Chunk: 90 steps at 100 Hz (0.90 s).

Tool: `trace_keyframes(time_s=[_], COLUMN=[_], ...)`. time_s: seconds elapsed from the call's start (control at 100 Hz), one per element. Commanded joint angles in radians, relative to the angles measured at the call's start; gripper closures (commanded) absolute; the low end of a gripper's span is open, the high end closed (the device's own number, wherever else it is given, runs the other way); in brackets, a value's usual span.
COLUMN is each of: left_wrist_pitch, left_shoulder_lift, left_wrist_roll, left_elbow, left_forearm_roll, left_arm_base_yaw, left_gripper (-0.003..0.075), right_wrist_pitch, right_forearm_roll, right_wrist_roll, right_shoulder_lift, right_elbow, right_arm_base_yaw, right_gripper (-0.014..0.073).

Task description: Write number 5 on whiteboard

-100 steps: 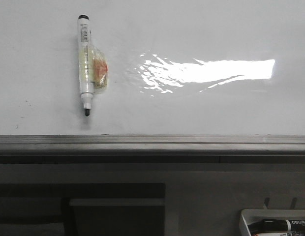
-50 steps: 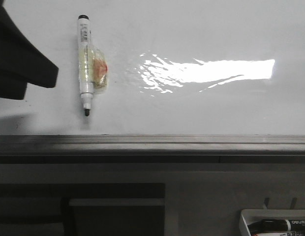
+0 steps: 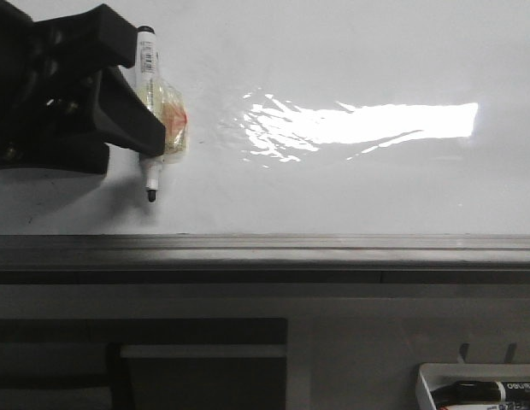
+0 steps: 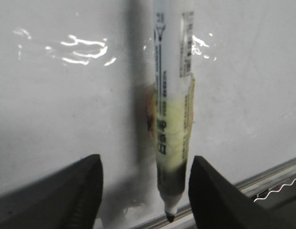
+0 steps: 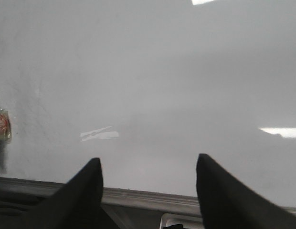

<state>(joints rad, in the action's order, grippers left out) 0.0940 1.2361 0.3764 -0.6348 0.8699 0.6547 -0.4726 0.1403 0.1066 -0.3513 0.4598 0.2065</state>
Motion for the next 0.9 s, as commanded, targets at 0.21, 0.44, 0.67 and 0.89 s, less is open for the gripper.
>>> trace_keyframes(time_s=[0.21,0.44,0.67,0.89], left_wrist_pitch=[-0.046,-0.033,0.013,0.133], left_shoulder_lift=[0.079,0.093,0.091,0.052], left_wrist_roll=[0.002,0.002,0.002,0.004], left_elbow=[-0.072,-0.072,-0.072,-0.072], left_forearm_roll=[0.013,0.013,0.011,-0.200], left_arm_base_yaw=[0.008,0.008,0.008,0.038], left_gripper=[0.0356,0.0565,0.0741,0.0741], right_wrist_pitch=[0.077,0.072,0.072,-0.003], right_forearm_roll=[-0.011,-0.009,0.023,0.298], right_wrist_roll=[-0.013,-0.013,-0.045,-0.355], right_shoulder_lift=[-0.017,-0.017,-0.017,-0.034], right_elbow=[0.027,0.027,0.027,0.027], right_arm_base_yaw=[-0.005,-0.005,-0.005,0.025], right_gripper=[0.0214,0.0214,0.0214,0.0214])
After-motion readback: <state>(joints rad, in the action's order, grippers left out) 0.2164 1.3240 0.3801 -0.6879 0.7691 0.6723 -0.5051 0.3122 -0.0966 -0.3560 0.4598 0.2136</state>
